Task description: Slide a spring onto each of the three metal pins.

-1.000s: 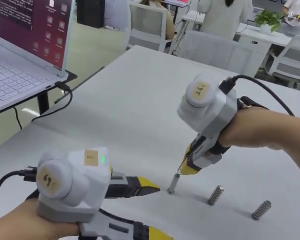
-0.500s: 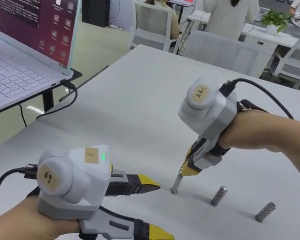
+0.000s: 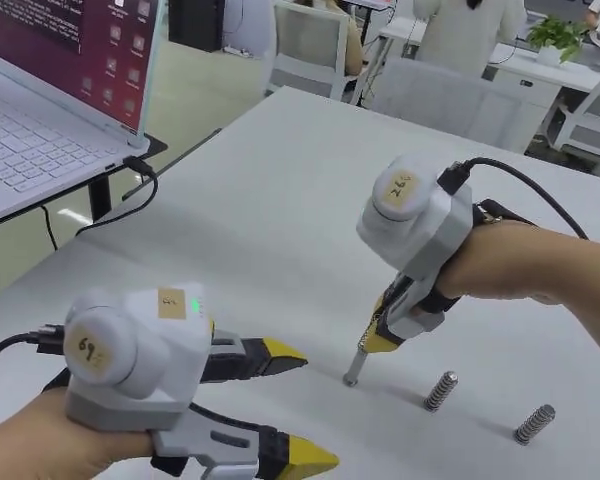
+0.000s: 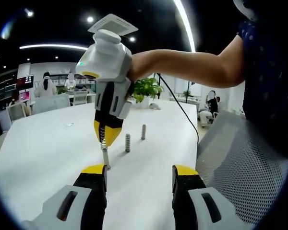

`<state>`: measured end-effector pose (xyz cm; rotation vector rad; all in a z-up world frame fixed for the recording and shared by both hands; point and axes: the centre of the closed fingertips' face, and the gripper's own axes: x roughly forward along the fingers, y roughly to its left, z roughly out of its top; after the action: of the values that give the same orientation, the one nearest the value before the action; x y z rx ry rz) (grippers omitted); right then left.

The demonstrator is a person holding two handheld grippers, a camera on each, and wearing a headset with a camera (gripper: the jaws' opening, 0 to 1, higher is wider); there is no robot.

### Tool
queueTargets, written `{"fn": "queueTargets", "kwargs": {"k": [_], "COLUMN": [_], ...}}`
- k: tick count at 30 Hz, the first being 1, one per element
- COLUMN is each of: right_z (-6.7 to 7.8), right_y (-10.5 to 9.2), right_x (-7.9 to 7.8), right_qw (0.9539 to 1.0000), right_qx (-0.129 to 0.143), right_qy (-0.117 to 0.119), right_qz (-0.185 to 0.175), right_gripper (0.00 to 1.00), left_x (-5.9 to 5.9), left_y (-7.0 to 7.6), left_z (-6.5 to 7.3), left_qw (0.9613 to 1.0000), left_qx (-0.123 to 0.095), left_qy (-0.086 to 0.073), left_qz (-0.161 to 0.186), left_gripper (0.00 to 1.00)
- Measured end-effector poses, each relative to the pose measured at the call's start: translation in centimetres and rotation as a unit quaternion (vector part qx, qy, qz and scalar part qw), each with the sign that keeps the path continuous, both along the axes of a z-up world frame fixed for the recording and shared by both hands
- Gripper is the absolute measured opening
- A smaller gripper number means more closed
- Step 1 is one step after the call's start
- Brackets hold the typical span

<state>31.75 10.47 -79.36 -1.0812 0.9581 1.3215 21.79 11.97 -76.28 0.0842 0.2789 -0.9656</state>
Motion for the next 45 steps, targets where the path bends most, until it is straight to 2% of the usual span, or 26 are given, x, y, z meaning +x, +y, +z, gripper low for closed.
{"fn": "queueTargets", "kwargs": {"k": [14, 45], "right_z": [-0.5, -3.0], "right_y": [-0.2, -0.3], "right_x": [0.0, 0.1], "right_qw": [1.0, 0.9997], "right_qx": [-0.006, -0.023], "right_qy": [0.005, 0.007], "right_qz": [0.002, -0.005], "right_gripper": [0.09, 0.09], "left_x": [0.5, 0.7], "left_y": [0.6, 0.9], "left_z": [-0.1, 0.0], "left_qw": [0.9998, 0.9997], "left_qx": [0.005, 0.013], "left_qy": [-0.002, -0.003], "left_qz": [0.018, 0.018], "left_gripper": [0.55, 0.56]}}
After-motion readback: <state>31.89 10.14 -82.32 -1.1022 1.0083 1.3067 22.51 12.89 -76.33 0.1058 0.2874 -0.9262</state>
